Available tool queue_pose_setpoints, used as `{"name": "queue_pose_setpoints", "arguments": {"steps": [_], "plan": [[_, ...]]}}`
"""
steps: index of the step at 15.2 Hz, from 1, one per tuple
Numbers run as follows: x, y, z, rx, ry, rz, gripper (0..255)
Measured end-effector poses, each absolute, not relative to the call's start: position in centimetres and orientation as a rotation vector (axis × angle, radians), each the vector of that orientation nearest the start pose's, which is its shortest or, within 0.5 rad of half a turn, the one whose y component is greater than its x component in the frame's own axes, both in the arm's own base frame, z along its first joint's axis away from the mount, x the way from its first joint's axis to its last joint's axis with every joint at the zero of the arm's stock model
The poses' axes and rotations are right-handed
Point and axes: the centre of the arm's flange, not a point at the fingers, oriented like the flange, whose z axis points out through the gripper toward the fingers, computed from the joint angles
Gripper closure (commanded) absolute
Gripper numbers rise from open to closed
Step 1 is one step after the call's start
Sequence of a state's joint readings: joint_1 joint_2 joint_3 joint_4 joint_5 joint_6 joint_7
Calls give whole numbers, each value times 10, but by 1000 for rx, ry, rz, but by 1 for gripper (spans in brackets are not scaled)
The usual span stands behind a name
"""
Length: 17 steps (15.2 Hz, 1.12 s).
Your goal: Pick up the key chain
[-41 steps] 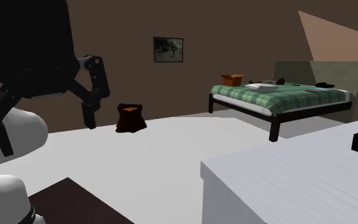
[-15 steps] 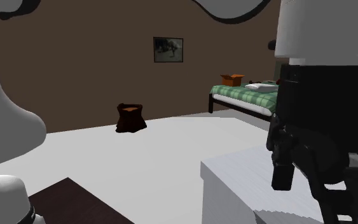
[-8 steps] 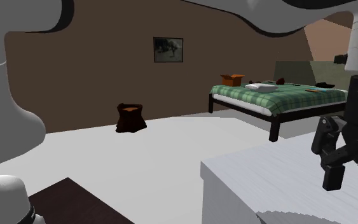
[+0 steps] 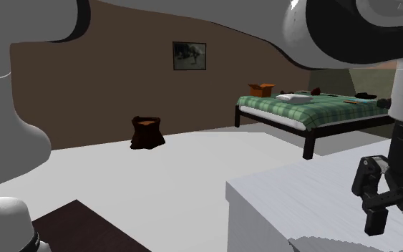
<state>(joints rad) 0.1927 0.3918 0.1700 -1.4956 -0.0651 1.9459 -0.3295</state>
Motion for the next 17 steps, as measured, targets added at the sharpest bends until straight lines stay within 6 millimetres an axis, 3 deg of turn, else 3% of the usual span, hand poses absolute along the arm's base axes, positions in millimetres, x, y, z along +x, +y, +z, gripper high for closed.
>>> {"name": "queue_pose_setpoints", "arguments": {"steps": [1, 2, 12, 17], "plan": [[643, 222, 450, -2946, -1074, -100, 0], [644, 222, 448, -2946, -1074, -101, 255], [644, 222, 447, -2945, -1075, -105, 255], [644, 222, 467, -2946, -1075, -102, 255]]}}
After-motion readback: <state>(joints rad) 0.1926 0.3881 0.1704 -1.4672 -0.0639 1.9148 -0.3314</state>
